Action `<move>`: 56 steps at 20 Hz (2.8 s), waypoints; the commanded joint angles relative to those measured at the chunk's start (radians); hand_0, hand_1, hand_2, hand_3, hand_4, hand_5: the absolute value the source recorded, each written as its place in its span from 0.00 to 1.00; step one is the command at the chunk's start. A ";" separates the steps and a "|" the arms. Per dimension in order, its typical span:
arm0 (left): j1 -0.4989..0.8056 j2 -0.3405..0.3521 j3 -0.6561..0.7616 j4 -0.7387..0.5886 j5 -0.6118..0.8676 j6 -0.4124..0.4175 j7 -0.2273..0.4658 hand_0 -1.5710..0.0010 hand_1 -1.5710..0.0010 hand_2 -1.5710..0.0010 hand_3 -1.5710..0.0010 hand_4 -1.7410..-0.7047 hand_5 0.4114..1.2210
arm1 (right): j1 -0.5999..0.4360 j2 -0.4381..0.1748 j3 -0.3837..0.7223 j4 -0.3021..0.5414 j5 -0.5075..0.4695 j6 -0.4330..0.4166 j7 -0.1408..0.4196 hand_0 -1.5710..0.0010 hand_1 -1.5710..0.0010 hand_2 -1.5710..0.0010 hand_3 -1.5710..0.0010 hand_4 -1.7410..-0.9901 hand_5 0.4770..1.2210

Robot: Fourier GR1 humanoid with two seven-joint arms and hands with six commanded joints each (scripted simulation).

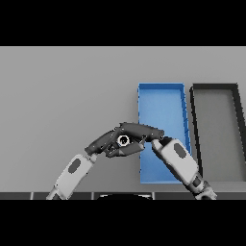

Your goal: Pick up the blue pipe and place it into the blue bin.

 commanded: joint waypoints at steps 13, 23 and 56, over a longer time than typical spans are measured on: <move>-0.005 0.030 -0.005 0.026 -0.095 -0.019 0.059 0.97 0.97 0.97 0.97 0.82 0.25 | 0.022 0.089 -0.047 -0.007 0.066 0.078 0.015 0.00 0.00 0.00 0.00 0.33 1.00; 0.012 0.019 -0.003 0.030 -0.069 -0.015 0.118 1.00 1.00 1.00 1.00 0.80 0.14 | -0.053 0.092 -0.132 -0.056 -0.240 -0.025 0.256 0.00 0.00 0.00 0.00 0.17 1.00; 0.032 0.029 0.002 0.003 -0.050 -0.028 0.134 1.00 1.00 1.00 1.00 0.83 0.06 | -0.069 -0.280 -0.233 0.512 -0.257 -0.482 0.349 0.00 0.00 0.00 0.00 0.20 0.86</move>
